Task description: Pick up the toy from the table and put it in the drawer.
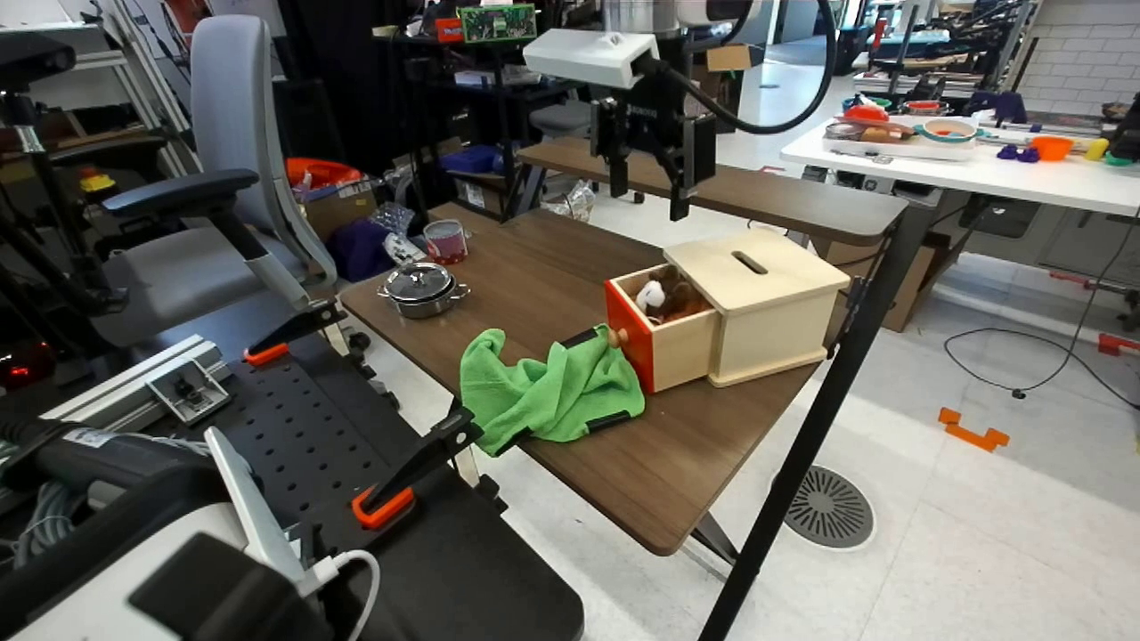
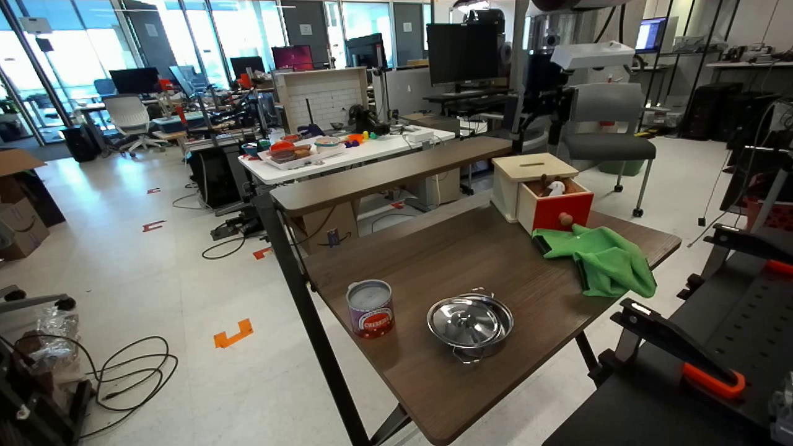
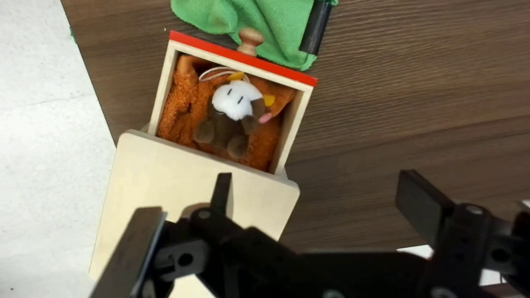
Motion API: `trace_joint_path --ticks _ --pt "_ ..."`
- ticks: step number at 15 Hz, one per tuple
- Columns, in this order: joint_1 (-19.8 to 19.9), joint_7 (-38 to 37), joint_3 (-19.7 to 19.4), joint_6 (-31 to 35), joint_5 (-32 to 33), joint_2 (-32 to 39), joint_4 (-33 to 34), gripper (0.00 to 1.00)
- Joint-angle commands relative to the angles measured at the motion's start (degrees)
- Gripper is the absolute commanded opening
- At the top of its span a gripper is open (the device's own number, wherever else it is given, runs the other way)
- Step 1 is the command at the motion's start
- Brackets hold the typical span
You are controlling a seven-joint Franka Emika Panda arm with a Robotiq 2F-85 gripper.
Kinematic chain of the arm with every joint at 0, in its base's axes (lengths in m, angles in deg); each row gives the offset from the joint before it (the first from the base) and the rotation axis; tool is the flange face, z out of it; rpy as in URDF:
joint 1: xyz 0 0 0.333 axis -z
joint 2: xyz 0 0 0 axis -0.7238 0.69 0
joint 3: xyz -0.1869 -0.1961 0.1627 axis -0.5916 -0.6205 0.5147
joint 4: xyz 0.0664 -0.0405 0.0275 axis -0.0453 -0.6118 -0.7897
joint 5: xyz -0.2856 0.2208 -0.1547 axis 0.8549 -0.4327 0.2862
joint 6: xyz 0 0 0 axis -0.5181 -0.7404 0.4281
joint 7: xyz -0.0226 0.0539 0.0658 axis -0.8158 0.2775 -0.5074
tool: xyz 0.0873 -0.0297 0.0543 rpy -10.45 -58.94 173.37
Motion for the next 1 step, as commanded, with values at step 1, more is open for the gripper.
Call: trace_joint_path --ticks 1 --pt "-0.2 0.1 -0.1 -0.1 -0.1 -0.5 -0.5 1.0"
